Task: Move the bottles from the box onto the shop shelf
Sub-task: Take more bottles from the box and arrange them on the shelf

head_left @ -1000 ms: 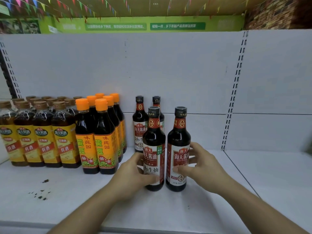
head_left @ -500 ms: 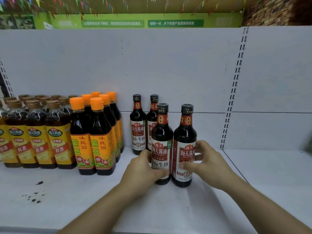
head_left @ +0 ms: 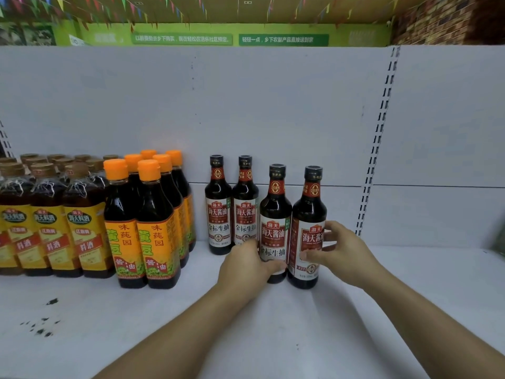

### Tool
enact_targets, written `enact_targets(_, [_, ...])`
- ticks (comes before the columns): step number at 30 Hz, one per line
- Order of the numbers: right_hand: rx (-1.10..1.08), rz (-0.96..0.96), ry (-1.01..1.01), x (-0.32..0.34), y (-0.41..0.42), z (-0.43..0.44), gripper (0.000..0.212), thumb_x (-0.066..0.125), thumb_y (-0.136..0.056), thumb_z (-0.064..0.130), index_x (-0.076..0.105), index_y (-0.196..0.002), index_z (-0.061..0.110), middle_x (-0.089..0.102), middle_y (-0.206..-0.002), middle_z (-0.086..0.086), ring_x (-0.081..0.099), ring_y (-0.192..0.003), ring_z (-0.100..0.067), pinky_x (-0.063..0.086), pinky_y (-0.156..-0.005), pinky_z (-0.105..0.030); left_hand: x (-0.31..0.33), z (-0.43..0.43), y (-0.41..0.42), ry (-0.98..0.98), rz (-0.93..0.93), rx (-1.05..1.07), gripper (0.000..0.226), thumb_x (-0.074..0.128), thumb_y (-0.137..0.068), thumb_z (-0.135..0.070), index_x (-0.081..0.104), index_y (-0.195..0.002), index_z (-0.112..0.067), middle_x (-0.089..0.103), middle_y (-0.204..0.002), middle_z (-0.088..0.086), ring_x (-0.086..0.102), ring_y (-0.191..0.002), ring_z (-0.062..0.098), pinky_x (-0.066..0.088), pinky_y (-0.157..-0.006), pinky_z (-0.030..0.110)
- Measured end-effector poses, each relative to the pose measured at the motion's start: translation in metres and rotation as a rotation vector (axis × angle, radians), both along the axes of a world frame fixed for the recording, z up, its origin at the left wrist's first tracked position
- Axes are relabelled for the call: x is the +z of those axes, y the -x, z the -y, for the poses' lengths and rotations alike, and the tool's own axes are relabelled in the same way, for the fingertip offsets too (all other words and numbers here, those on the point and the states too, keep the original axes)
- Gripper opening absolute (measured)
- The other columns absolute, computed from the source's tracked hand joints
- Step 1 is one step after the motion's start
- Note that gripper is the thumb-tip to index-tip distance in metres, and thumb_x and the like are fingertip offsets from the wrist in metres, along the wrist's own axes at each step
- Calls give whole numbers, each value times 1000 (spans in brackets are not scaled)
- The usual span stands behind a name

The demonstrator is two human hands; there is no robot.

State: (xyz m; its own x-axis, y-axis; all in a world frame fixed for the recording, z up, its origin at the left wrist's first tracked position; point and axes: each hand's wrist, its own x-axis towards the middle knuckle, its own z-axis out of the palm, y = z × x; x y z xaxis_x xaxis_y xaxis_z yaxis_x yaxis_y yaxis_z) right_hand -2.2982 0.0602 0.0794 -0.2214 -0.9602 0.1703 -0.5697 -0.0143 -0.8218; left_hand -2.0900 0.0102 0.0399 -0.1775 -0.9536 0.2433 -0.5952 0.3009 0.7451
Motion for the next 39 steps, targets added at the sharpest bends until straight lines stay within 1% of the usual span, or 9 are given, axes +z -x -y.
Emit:
enact_targets(5, [-31,-17,46,-3,1,11,71,90,-77,25,51,-136,25,65,-115,9,68,-95,-12,56,-82,-34,0,14,7,14,84,-8,46,79,-78,-54,68,-118,-33,73,-113,-18,68,-103,9,59,-90,39])
enact_targets(10, [-72,-24,85,-7,0,23,70,89,-77,31,48,-134,22,62,-109,11,65,-90,-9,49,-68,-23,5,25,15,46,252,33,48,72,-81,-63,67,-116,-31,72,-111,-13,68,-99,14,59,-85,38])
enact_targets(12, [-78,-35,97,-7,0,27,69,88,-78,32,48,-134,22,61,-107,11,64,-89,-9,46,-66,-21,7,28,18,55,323,49,49,69,-83,-66,66,-115,-29,71,-111,-11,68,-100,17,58,-84,36])
enact_targets(14, [-80,-36,108,-7,0,32,67,86,-80,30,48,-135,20,59,-106,11,63,-89,-11,46,-66,-21,10,31,22,59,397,62,51,65,-85,-68,65,-115,-27,71,-111,-8,67,-100,19,56,-84,36])
enact_targets(17, [-90,-36,119,-7,1,39,67,86,-81,30,48,-135,19,59,-104,11,63,-91,-13,49,-76,-27,15,36,26,55,497,75,54,59,-87,-71,64,-113,-24,70,-110,-5,66,-102,21,54,-86,37])
enact_targets(20, [-102,-30,121,-8,1,47,67,86,-81,29,49,-136,19,58,-100,15,63,-91,-14,51,-80,-31,18,41,30,47,550,97,54,57,-90,-70,65,-110,-21,69,-109,-2,65,-101,23,54,-88,38])
enact_targets(27, [-95,-11,135,-10,1,63,67,87,-80,27,50,-136,18,59,-104,13,63,-93,-14,54,-86,-34,21,47,36,39,576,144,50,54,-94,-67,64,-108,-20,69,-107,0,65,-99,24,50,-80,35])
enact_targets(33, [-93,-24,135,-11,0,74,68,87,-81,29,49,-136,18,58,-104,13,62,-94,-13,52,-84,-31,19,51,39,60,566,191,49,52,-96,-65,65,-108,-20,70,-106,-1,66,-97,24,52,-81,35])
enact_targets(39, [-102,-25,144,-13,-2,84,69,87,-80,32,50,-135,19,60,-105,12,61,-94,-12,52,-85,-32,18,54,42,64,562,243,47,54,-95,-65,65,-102,-20,70,-101,-1,65,-90,21,48,-71,32])
